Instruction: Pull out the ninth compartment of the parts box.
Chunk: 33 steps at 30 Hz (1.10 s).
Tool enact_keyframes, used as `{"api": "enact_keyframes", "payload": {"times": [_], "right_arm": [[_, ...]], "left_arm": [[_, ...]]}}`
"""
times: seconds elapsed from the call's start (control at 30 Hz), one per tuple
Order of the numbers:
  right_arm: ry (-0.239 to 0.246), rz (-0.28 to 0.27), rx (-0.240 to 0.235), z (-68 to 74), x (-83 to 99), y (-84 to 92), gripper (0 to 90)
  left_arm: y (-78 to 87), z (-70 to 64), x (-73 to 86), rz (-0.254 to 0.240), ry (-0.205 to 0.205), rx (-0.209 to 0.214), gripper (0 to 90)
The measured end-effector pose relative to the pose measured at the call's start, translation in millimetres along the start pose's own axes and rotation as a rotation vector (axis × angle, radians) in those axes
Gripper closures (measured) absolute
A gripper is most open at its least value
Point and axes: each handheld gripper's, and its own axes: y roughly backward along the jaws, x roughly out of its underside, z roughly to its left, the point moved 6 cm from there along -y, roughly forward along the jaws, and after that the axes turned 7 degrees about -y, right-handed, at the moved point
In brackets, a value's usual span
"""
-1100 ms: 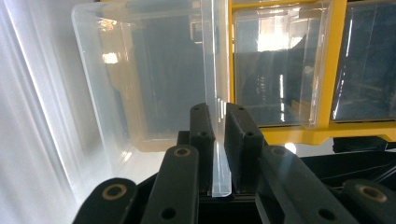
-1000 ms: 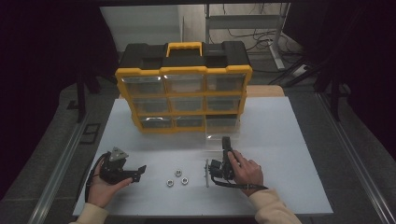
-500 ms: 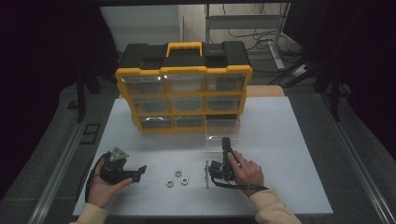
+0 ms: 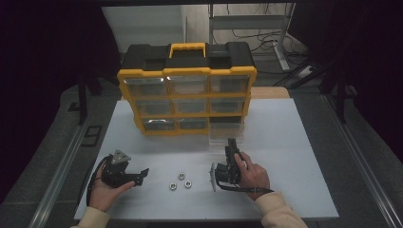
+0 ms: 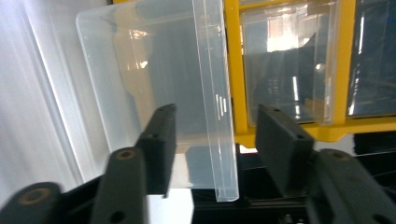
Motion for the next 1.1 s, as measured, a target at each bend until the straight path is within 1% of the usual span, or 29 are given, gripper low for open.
{"api": "enact_keyframes", "payload": {"times": [0.07,0.1,0.13,0.17,0.2,0.23,0.27,0.3,0.33,0.37,0.4,0.47,0.5,0.53,0.57,0.6,0.73,0.93,0.97,1.1], "right_arm": [[-0.025,-0.003,-0.021,-1.1,0.6,0.4,41.3],[-0.020,0.028,-0.002,-3.3,1.6,3.6,39.3],[-0.038,0.016,-0.018,-3.1,1.5,4.2,37.4],[-0.040,0.017,-0.003,-4.0,2.0,4.6,36.0],[-0.055,0.019,-0.068,-2.6,2.4,5.1,34.9],[-0.061,0.013,-0.030,-3.8,2.8,5.2,33.6],[-0.077,0.005,-0.039,-3.5,3.1,4.8,32.7],[-0.083,0.019,-0.067,-3.6,3.9,6.3,32.0],[-0.098,0.012,-0.063,-4.1,3.9,6.0,31.6],[-0.109,0.014,-0.074,-5.2,4.1,6.7,31.2],[-0.125,0.017,-0.091,-6.2,4.2,7.9,30.8],[-0.174,0.016,-0.114,-7.8,4.3,9.3,30.0],[-0.181,0.017,-0.127,-9.5,4.8,10.3,29.8],[-0.209,0.011,-0.134,-10.4,4.2,11.0,29.7],[-0.205,0.011,-0.149,-12.3,5.1,11.5,29.4],[-0.229,0.013,-0.163,-12.7,5.4,12.4,29.2],[-0.294,0.018,-0.212,-14.2,8.2,14.6,28.7],[-0.400,-0.003,-0.274,-21.0,11.5,17.9,28.7],[-0.423,-0.002,-0.291,-21.9,12.0,18.7,28.7],[-0.491,0.005,-0.337,-25.1,15.3,20.7,29.1]], "left_arm": [[0.1,0.1,-0.1,-0.001,0.000,0.000,9.1],[0.1,0.1,-0.1,-0.001,0.000,0.000,9.1],[0.1,0.1,0.0,-0.001,0.000,0.000,9.1],[0.1,0.0,0.0,0.000,0.000,-0.001,9.1],[0.1,-0.1,-0.1,-0.001,-0.001,-0.001,9.1],[0.4,0.1,0.0,0.001,-0.003,-0.001,9.2],[0.3,-0.1,-0.2,-0.002,0.000,-0.001,9.1],[0.4,0.0,-0.2,-0.002,0.001,-0.001,9.2],[0.6,0.1,-0.2,-0.002,0.001,-0.001,9.1],[0.7,0.2,-0.1,-0.002,0.001,-0.001,9.2],[0.7,0.4,-0.1,-0.002,0.000,-0.001,9.1],[0.9,0.9,0.2,0.002,-0.003,-0.001,9.1],[0.9,0.9,0.2,0.002,-0.003,-0.002,9.1],[1.0,1.1,0.4,0.004,-0.005,-0.002,9.1],[1.0,1.1,0.3,0.003,-0.004,-0.002,9.1],[1.0,1.2,0.3,0.003,-0.004,-0.002,9.1],[1.6,1.3,0.2,0.000,-0.002,-0.003,9.1],[1.8,1.8,0.3,-0.003,-0.001,-0.006,9.1],[1.9,1.8,0.3,-0.003,-0.001,-0.006,9.2],[2.0,1.6,0.4,-0.002,-0.002,-0.006,9.1]]}}
